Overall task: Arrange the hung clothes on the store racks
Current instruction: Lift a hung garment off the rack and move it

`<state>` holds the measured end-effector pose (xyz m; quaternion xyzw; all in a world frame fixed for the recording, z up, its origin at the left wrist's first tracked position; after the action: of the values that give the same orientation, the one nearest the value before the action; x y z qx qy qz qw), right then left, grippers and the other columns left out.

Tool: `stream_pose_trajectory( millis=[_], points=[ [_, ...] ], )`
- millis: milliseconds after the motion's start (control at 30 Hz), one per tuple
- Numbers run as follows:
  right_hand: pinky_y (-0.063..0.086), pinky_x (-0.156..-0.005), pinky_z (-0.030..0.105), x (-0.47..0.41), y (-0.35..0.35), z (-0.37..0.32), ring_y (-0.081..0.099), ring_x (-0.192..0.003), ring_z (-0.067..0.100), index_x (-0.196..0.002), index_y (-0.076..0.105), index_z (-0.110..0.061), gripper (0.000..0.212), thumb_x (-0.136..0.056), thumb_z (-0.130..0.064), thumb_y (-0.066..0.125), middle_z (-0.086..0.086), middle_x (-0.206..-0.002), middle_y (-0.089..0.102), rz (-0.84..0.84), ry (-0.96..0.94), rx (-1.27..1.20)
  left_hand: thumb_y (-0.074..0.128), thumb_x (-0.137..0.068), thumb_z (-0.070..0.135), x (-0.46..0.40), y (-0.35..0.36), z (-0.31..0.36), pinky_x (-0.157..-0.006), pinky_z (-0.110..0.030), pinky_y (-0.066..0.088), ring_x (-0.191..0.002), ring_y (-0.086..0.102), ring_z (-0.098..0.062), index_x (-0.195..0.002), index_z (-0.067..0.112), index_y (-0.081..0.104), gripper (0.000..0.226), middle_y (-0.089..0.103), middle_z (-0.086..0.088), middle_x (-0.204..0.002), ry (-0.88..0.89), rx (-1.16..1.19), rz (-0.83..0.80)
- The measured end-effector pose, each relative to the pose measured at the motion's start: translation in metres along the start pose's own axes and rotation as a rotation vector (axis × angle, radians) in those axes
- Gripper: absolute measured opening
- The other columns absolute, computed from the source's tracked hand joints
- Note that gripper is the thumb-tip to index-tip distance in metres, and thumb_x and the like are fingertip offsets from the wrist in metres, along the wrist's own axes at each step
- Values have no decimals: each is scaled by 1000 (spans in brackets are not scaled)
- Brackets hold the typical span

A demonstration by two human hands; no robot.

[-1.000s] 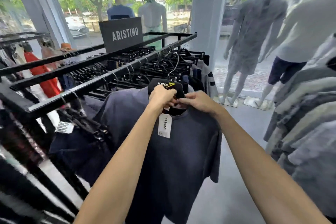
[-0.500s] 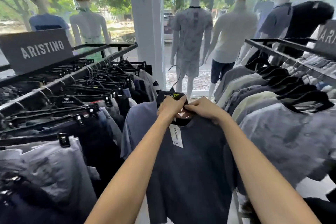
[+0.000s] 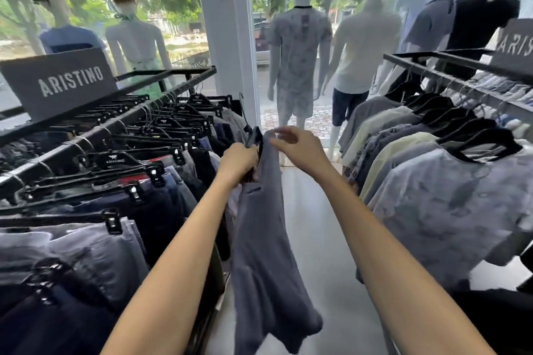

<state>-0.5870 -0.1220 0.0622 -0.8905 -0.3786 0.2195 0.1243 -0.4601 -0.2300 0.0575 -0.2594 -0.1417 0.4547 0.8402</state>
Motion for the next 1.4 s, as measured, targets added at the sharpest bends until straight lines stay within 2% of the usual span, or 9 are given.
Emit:
stream_pose_trajectory(
  millis=[67,133,333,567,767,933,1033,1233,1400],
  points=[
    [42,-102,22,4,8,-11,56,-116,3,-132,63,-27,48,-87,-42,72,-10,-126,65,11,-56,35,52,-93,35,6,-12,4,-45,-24,51,-51,66,-24,-77,4,69,39,68,-12,-60,45,0,-40],
    [38,-100,18,8,14,-19,53,-118,2,-136,60,-27,51,-89,-45,69,-10,-132,61,40,-73,14,57,-94,31,11,-18,11,-41,-23,47,-42,59,-24,-79,3,70,34,65,-16,-59,92,48,-113],
    [44,-102,32,10,-8,-18,55,-111,16,-118,66,-41,43,-85,-67,56,-1,-115,53,287,-75,126,66,-91,40,19,-16,41,-41,-24,42,-37,46,-21,-80,4,75,39,50,-8,-49,231,60,-264],
    [52,-83,38,16,-74,2,65,-86,12,-90,74,-33,28,-94,-47,50,-9,-85,72,505,-8,89,67,-78,30,29,58,104,-50,-30,52,-44,57,-24,-65,14,75,22,61,-5,-50,429,-149,-395],
    [40,-73,31,22,-167,42,61,-83,15,-75,68,-27,33,-95,-49,54,-10,-71,65,660,109,177,68,-83,30,25,142,158,-50,-22,48,-38,56,-13,-60,11,67,30,63,0,-48,589,-191,-461],
    [52,-81,36,25,-256,90,65,-91,16,-78,71,-26,61,-73,-83,50,-6,-87,71,820,263,186,67,-88,33,27,225,213,-47,-13,42,-39,53,1,-68,34,57,22,57,16,-42,746,-173,-469],
    [47,-81,38,29,-287,114,63,-90,22,-68,65,-21,72,-72,-89,43,0,-82,69,808,386,215,61,-87,42,26,265,231,-61,-26,51,-57,60,-11,-81,17,70,27,64,5,-61,757,-167,-463],
    [38,-108,45,36,-355,162,46,-132,39,-136,53,-2,96,-84,-82,38,23,-139,54,874,562,156,57,-93,25,34,361,266,-78,-43,57,-86,70,-35,-88,0,70,29,74,-18,-85,683,-207,-600],
    [35,-112,51,29,-383,201,44,-135,37,-136,57,-12,114,-65,-94,22,17,-144,53,803,631,240,55,-95,26,20,403,275,-81,-41,55,-89,69,-34,-95,1,63,26,73,-18,-90,649,-205,-562]
  ],
)
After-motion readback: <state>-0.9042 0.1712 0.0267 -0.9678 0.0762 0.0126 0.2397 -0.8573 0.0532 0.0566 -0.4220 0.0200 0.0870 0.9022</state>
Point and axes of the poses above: each hand's wrist, its own x-axis away from the middle knuckle, its own y-axis out of the palm, z = x × y, the point moved 3 cm from there along -x, towards the middle knuckle
